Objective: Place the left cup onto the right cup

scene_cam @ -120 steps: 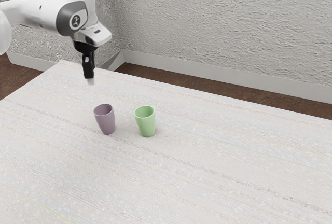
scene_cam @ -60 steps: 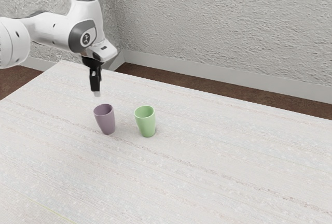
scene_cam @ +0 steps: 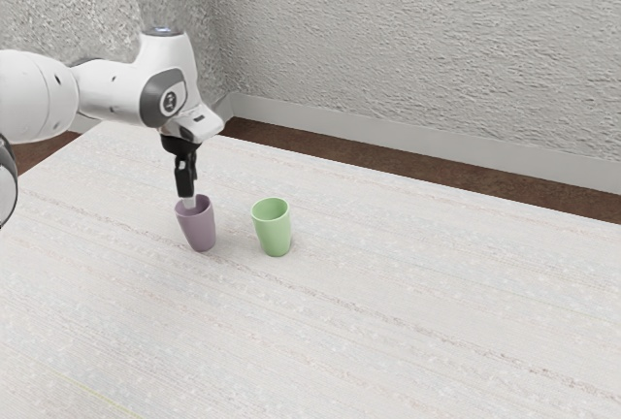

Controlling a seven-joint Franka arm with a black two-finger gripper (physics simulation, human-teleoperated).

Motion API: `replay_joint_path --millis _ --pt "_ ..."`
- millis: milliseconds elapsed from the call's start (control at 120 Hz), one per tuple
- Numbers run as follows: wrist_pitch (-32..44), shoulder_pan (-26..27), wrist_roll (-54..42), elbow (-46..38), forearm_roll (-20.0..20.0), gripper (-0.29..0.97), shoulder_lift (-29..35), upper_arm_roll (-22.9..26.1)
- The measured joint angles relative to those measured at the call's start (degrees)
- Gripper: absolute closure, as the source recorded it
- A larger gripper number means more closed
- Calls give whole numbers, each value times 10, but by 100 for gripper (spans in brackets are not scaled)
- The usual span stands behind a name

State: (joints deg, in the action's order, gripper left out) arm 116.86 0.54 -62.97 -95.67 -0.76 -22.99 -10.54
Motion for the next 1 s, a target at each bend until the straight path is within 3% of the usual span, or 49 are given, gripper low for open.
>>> replay_joint_path --millis 825,1000 --pt "25 0 -7 -28 9 0 -28 0" --pt "32 0 -8 -28 -1 9 -29 0"
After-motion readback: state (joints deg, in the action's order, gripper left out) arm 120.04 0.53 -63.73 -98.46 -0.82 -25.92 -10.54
